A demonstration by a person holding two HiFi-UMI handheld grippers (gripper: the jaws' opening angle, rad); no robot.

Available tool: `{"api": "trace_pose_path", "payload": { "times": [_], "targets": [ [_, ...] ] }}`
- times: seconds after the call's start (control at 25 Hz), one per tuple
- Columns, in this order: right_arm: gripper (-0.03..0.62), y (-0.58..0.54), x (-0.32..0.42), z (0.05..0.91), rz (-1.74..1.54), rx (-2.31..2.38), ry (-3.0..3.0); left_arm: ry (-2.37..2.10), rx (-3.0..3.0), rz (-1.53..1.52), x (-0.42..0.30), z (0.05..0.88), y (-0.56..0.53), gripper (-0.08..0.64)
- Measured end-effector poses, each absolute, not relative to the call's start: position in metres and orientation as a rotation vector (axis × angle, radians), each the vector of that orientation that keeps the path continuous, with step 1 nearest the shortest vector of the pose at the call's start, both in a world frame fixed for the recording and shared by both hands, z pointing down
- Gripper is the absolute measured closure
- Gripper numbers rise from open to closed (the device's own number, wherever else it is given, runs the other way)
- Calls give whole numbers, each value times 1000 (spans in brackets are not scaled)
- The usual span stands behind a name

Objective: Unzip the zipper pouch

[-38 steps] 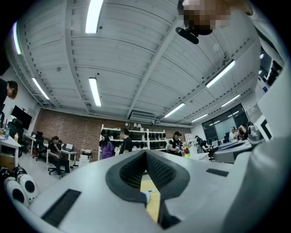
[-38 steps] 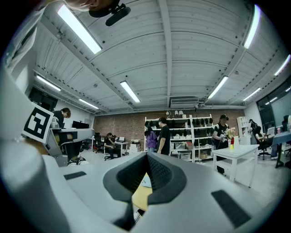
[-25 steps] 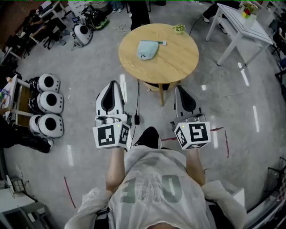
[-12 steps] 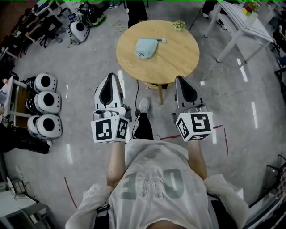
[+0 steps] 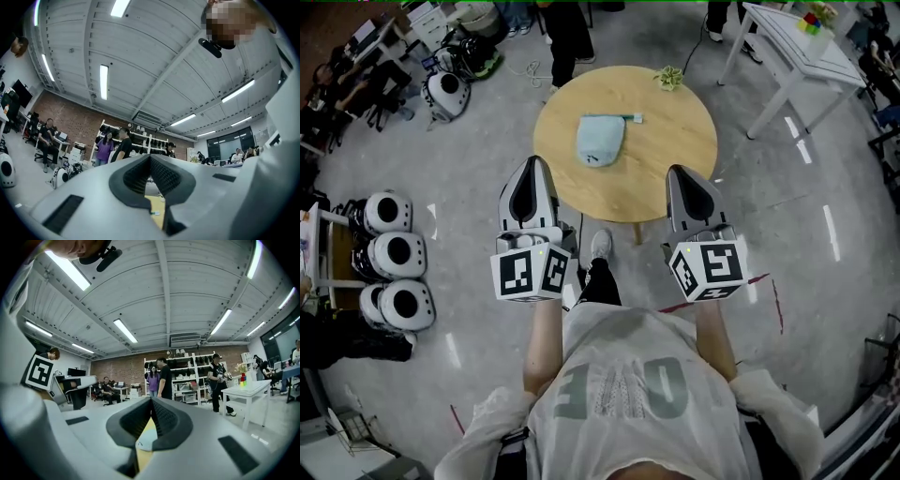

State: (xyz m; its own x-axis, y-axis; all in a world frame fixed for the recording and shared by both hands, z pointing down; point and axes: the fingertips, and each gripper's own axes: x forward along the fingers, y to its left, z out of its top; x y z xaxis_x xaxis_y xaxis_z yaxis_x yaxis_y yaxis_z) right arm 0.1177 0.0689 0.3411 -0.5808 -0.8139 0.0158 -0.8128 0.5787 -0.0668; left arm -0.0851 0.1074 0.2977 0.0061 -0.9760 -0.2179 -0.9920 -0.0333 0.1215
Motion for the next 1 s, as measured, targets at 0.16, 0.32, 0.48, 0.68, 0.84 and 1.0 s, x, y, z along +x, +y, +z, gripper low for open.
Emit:
{"api": "trace_pose_path", "payload": {
  "times": [0.16, 0.32, 0.48, 0.68, 0.84, 1.0],
  "targets": [
    [563, 18, 91, 336, -119, -1479, 2767, 2133, -2230, 367, -112, 299, 51, 532],
    [563, -37, 62, 330, -123, -1524, 2752, 2112, -2276, 362, -140, 299, -9, 532],
    [563, -90, 35, 329, -122, -1572, 2740, 2096, -2330, 374, -165, 306, -65, 532],
    [563, -142, 12, 338, -141, -1629, 2733, 2073, -2395, 379, -182, 316, -119, 532],
    [563, -165, -3, 349, -165, -1643, 2767, 2082, -2421, 347, -192, 325, -143, 532],
    [563, -178, -7, 354, -191, -1658, 2765, 2121, -2430, 330, -198, 337, -159, 532]
  ]
}}
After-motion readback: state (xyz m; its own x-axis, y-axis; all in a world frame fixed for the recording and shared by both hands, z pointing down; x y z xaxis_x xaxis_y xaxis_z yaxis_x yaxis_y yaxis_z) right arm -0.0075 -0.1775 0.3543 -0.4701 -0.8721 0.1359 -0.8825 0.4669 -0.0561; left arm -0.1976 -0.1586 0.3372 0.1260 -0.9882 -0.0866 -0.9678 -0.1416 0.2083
